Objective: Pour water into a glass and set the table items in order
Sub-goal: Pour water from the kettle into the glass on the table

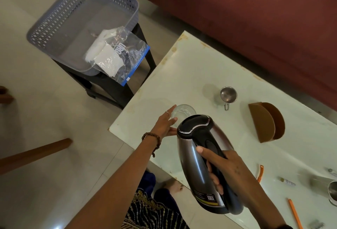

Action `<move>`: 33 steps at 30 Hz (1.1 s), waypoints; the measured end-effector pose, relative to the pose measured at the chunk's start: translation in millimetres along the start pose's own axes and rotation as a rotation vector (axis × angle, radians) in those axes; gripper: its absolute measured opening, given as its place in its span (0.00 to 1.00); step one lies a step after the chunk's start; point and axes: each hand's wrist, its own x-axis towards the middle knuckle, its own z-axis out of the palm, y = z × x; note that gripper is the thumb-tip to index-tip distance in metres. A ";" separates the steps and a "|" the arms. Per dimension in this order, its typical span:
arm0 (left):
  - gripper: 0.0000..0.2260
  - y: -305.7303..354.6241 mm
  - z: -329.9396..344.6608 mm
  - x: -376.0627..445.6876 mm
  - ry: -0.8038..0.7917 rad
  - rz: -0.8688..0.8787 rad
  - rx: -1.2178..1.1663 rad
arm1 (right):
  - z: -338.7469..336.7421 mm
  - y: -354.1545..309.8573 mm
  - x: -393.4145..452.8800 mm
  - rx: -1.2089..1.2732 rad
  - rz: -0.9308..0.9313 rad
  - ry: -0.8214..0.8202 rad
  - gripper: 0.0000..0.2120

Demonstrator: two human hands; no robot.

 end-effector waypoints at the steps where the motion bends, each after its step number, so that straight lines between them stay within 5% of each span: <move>1: 0.23 -0.2 -0.1 0.6 -0.005 0.002 -0.011 | -0.4 1.2 -0.7 -0.011 -0.005 0.004 0.27; 33: 0.22 -2.7 -3.0 4.5 -0.045 -0.033 -0.112 | -2.0 -13.4 -31.0 0.009 -0.002 0.024 0.27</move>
